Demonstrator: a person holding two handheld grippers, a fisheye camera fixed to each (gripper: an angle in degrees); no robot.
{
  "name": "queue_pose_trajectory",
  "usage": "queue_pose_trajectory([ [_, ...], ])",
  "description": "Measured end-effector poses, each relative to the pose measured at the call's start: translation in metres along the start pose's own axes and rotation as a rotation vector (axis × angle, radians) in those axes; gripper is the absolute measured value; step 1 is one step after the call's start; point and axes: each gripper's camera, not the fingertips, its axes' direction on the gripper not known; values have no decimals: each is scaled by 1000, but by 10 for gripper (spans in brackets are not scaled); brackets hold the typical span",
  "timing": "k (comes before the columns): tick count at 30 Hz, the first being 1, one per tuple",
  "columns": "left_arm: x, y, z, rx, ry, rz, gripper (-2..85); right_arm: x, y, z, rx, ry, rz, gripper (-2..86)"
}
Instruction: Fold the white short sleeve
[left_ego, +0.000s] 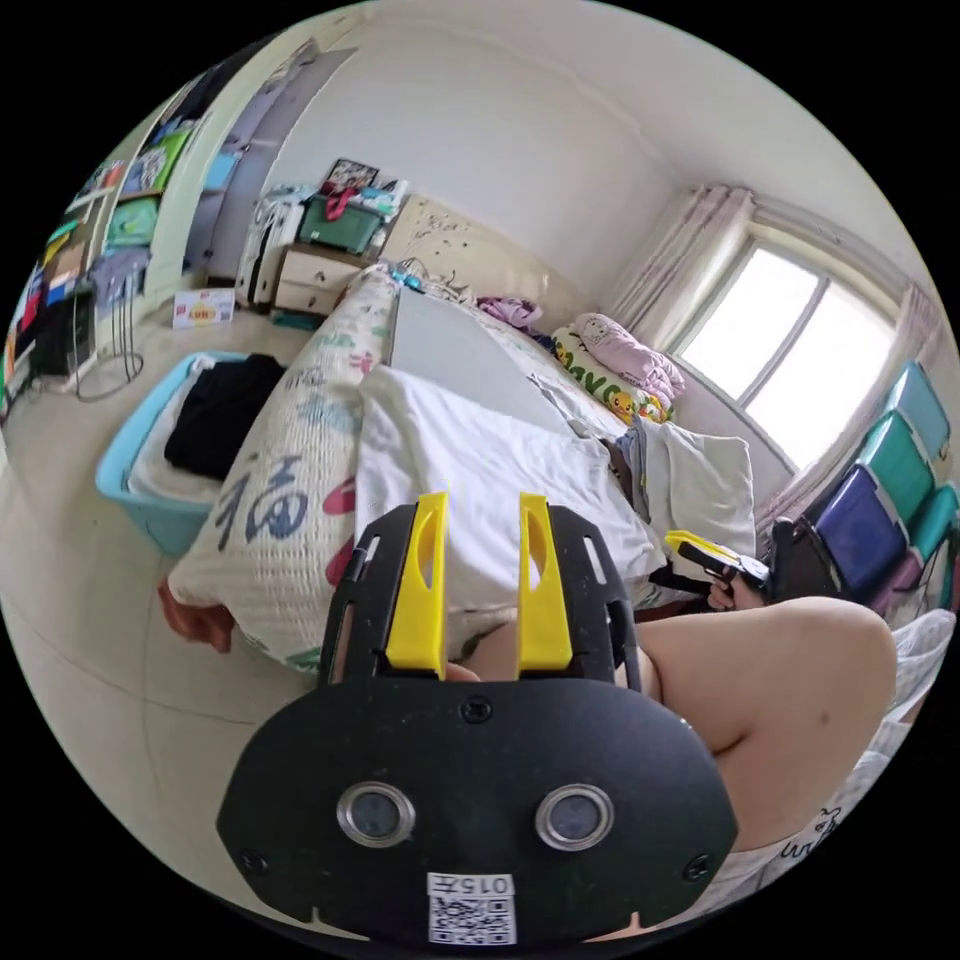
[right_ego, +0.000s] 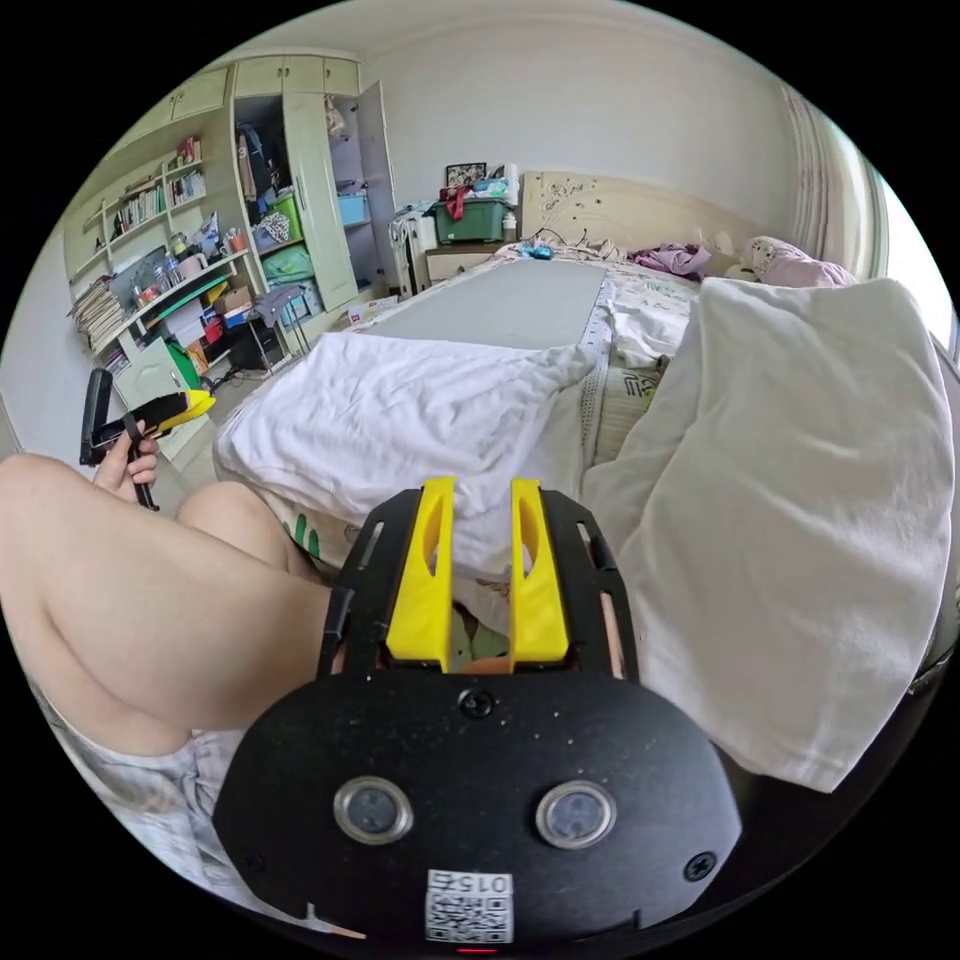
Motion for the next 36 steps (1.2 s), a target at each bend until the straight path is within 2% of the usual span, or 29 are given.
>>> queue_pose_trajectory([
  [5, -26, 13, 4, 14, -1, -95, 103, -10, -19, 1, 58, 74, -6, 105],
  [12, -12, -1, 9, 67, -83, -131, 116, 10, -46, 4, 6, -27, -60, 94],
  [14, -5, -15, 12, 131, -200, -148, 122, 19, -58, 7, -53, -76, -87, 58],
  [16, -3, -33, 18, 158, -237, -131, 123, 26, -66, 3, -92, -112, -107, 10],
  [21, -11, -62, 29, 195, -222, -171, 126, 44, -80, -22, -46, -87, -145, -4],
  [27, -27, -87, 37, 120, -233, -111, 124, 76, -112, -28, 16, -91, -26, 61],
  [36, -117, -166, 85, 7, -152, -124, 130, 120, -234, 4, 19, 6, 91, 115],
])
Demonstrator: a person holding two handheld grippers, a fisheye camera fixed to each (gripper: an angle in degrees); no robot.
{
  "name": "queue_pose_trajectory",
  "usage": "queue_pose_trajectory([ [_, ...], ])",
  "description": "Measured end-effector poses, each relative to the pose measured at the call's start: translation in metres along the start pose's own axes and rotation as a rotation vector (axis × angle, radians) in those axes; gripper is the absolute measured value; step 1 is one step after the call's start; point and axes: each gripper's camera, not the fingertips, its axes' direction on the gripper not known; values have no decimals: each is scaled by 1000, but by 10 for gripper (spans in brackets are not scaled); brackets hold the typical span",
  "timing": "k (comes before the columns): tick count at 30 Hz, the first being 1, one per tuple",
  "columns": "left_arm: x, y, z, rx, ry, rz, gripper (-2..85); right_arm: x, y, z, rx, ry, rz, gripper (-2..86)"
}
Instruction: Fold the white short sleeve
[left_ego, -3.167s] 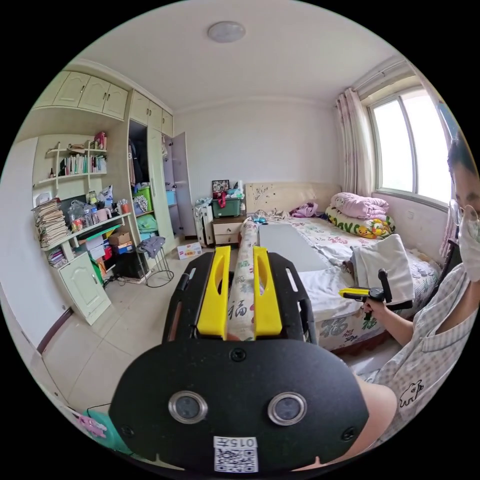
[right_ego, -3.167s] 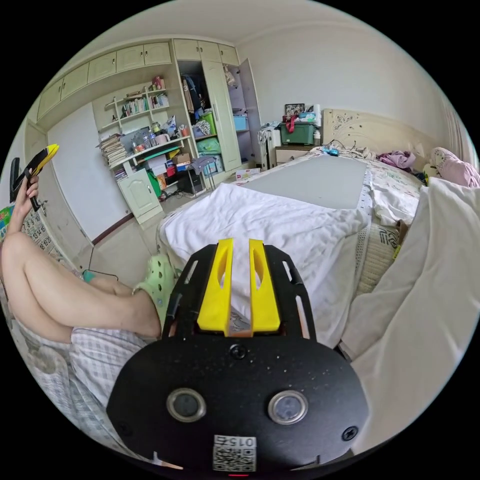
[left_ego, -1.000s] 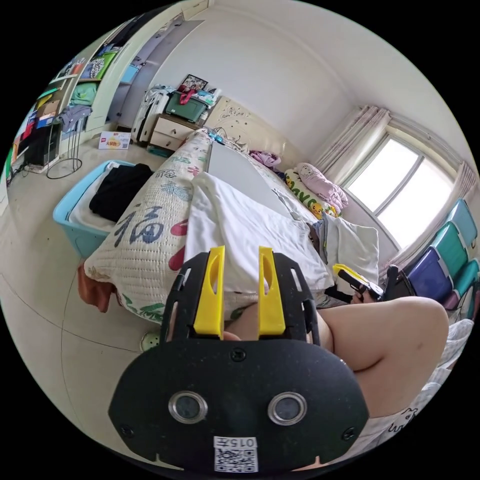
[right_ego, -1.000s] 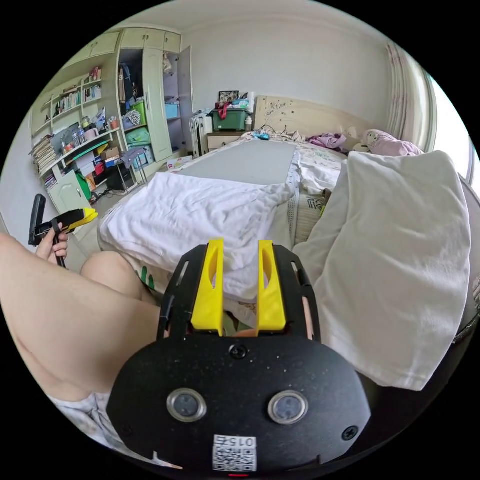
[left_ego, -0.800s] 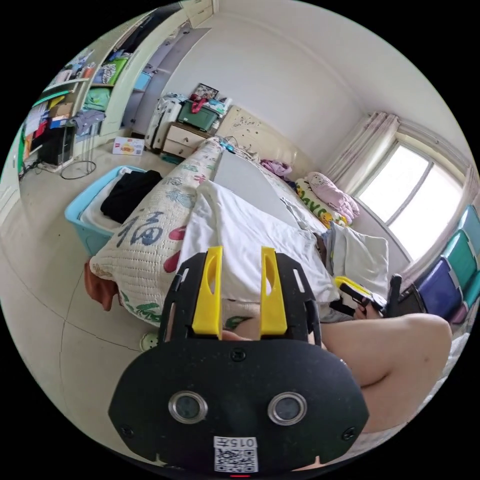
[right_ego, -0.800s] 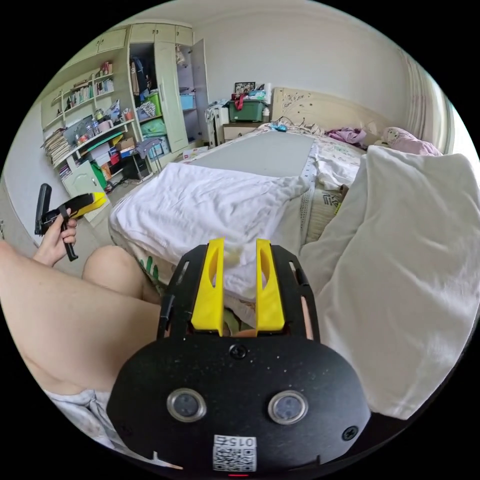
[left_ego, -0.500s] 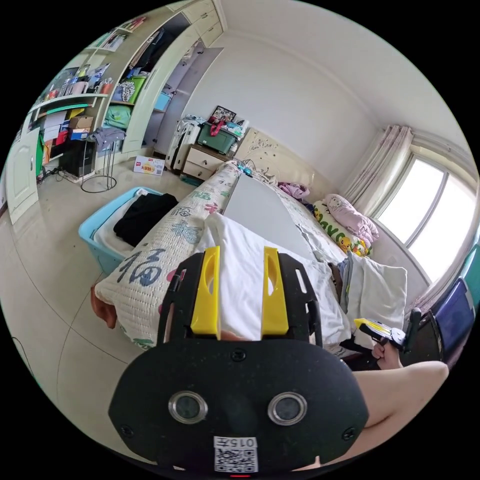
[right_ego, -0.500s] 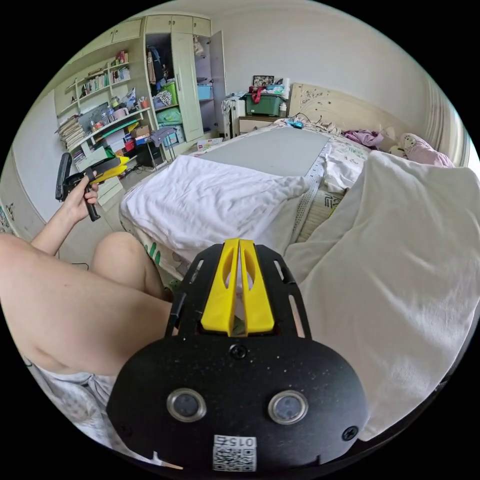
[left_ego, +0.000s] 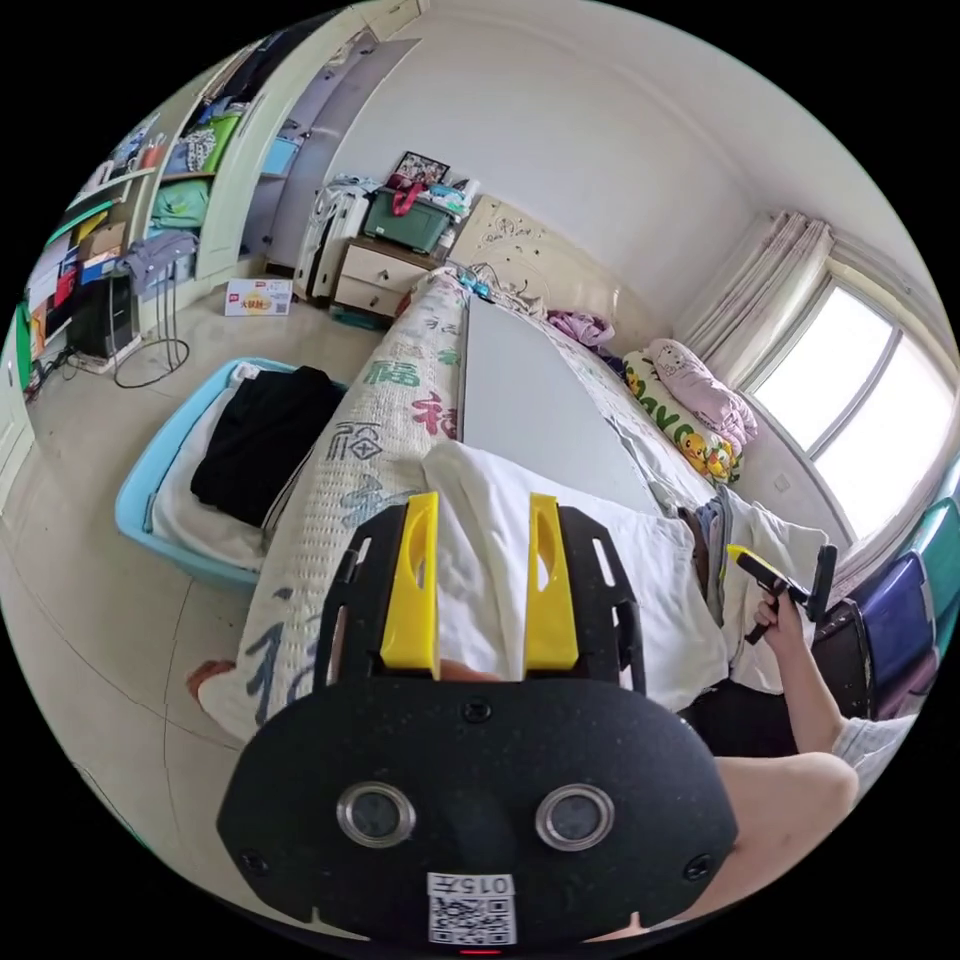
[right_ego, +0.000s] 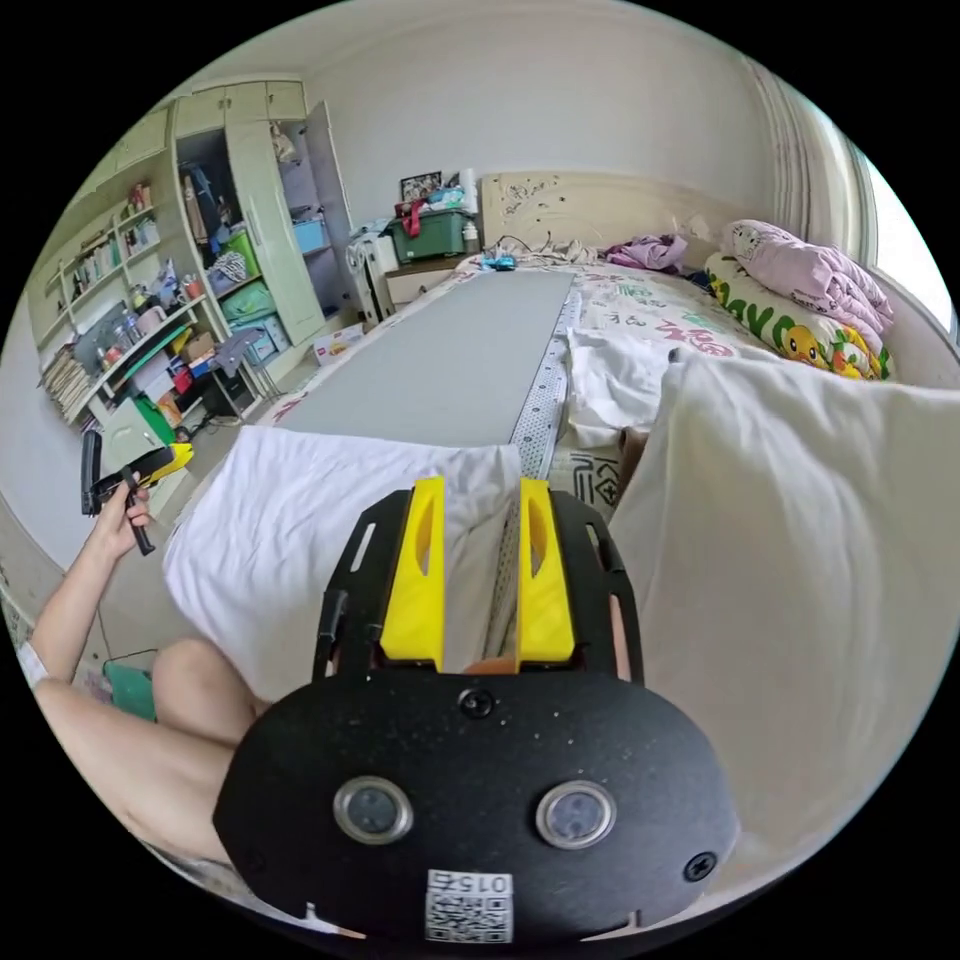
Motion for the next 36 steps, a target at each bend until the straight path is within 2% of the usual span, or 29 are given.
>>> queue_pose_trajectory([
  [6, -24, -54, 82, -161, 81, 66, 116, 14, -66, 63, -193, 55, 50, 134],
  [9, -35, -74, 118, -246, 87, 83, 89, 22, -83, 88, -324, 57, 55, 94],
  [10, -37, -78, 128, -270, 140, 100, 69, 22, -87, 90, -336, 27, 39, 68],
  [13, -41, -83, 140, -322, 225, 133, 24, 23, -96, 78, -297, 19, 53, 38],
  [17, -41, -87, 128, -281, 207, 200, 13, 24, -109, 55, -246, 50, 61, 27],
  [24, -46, -76, 118, -209, 162, 178, 26, 35, -120, 45, -202, 12, 232, 42],
  [27, -45, -57, 109, -226, 132, 149, 69, 28, -112, 44, -245, 93, 215, 54],
  [31, -32, -5, 20, -63, 127, 243, 86, -7, -72, -29, -14, 267, 0, 53],
  [34, -6, 62, -58, 79, 115, 319, 80, -33, -14, -102, 177, 252, -112, 49],
  [36, 12, 111, -94, 192, 109, 307, 71, -44, 28, -142, 315, 227, -83, 39],
])
